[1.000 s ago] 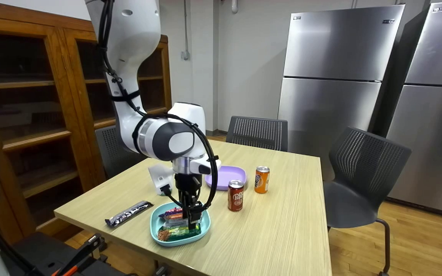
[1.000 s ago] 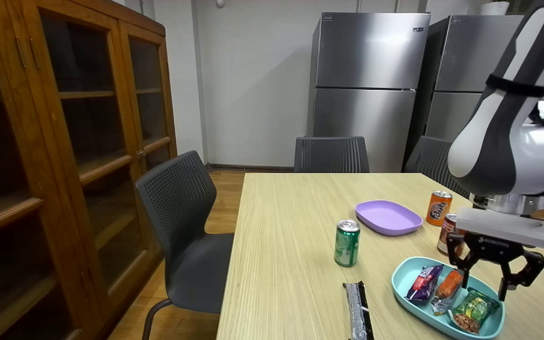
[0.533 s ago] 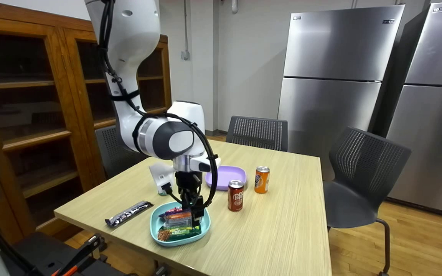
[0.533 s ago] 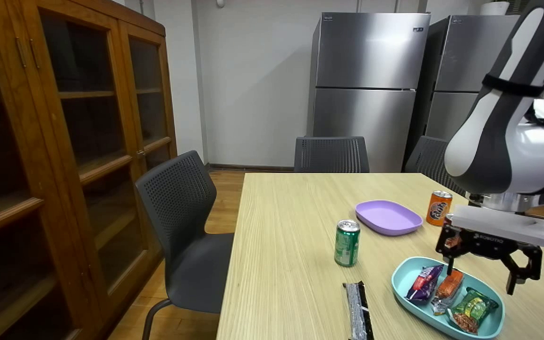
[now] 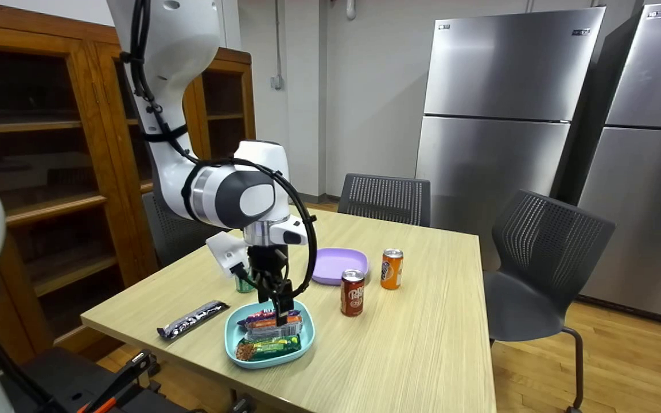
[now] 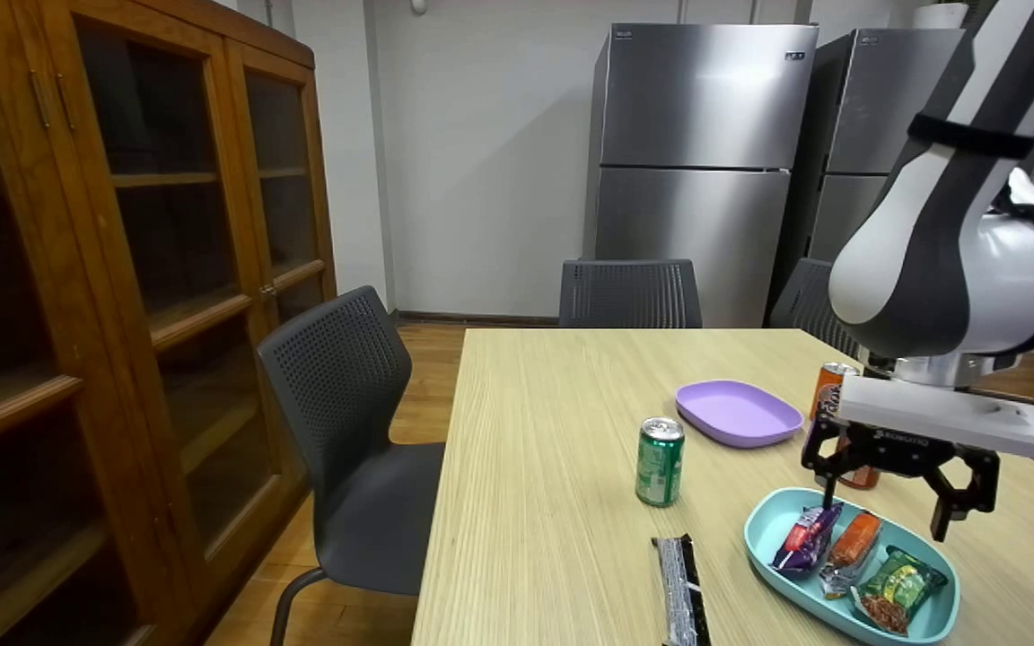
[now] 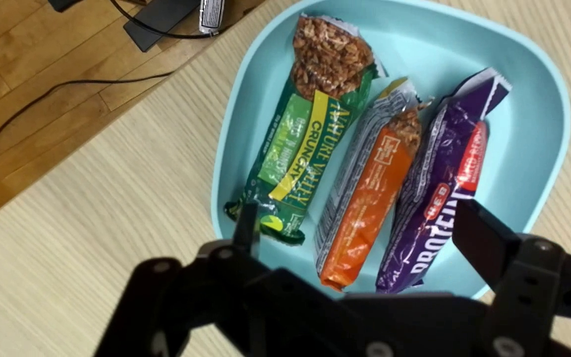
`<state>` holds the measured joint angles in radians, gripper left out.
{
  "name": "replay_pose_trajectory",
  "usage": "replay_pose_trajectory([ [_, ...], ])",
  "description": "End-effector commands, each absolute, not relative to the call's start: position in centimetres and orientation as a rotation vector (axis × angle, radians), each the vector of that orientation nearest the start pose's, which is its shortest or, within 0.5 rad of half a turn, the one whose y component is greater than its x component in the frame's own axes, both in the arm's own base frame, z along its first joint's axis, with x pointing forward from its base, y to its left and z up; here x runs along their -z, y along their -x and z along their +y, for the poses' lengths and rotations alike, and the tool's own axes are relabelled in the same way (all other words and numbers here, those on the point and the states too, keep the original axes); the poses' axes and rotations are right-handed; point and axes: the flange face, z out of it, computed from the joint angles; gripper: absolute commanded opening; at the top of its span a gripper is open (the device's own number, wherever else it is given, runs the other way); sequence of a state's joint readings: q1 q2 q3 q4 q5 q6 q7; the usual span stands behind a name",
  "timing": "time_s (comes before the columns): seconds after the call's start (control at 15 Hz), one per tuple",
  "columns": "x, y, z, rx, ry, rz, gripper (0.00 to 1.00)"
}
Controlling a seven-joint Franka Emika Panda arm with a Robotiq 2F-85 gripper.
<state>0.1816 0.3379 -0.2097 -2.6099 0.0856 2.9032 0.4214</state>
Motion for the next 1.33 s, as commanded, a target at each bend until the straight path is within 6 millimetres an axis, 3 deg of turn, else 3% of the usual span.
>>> replay_pose_trajectory([
  [0.0,-15.0,-40.5,0.3,-0.015,3.105,0.745,1.00],
  [0.8,-14.7,-37.0,12.6,0.007,3.178,0.446,1.00],
  [1.27,-13.3,-37.3,17.0,0.034,3.189,0.370,1.00],
])
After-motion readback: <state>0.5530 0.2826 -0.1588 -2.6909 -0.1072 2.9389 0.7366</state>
